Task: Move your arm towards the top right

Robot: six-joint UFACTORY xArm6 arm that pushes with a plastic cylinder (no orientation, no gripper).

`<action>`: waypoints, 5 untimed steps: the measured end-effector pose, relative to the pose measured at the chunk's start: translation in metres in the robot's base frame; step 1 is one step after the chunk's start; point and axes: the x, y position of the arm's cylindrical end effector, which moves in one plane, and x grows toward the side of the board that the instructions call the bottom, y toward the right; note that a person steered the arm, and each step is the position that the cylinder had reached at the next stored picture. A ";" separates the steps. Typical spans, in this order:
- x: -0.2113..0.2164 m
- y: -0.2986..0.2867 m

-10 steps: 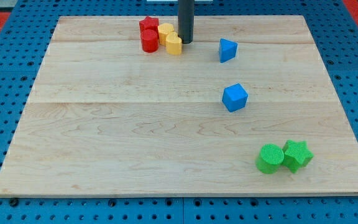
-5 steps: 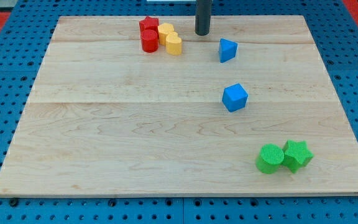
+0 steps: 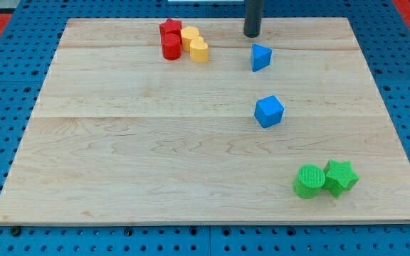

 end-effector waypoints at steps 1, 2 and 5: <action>0.000 0.017; 0.000 0.030; 0.000 0.050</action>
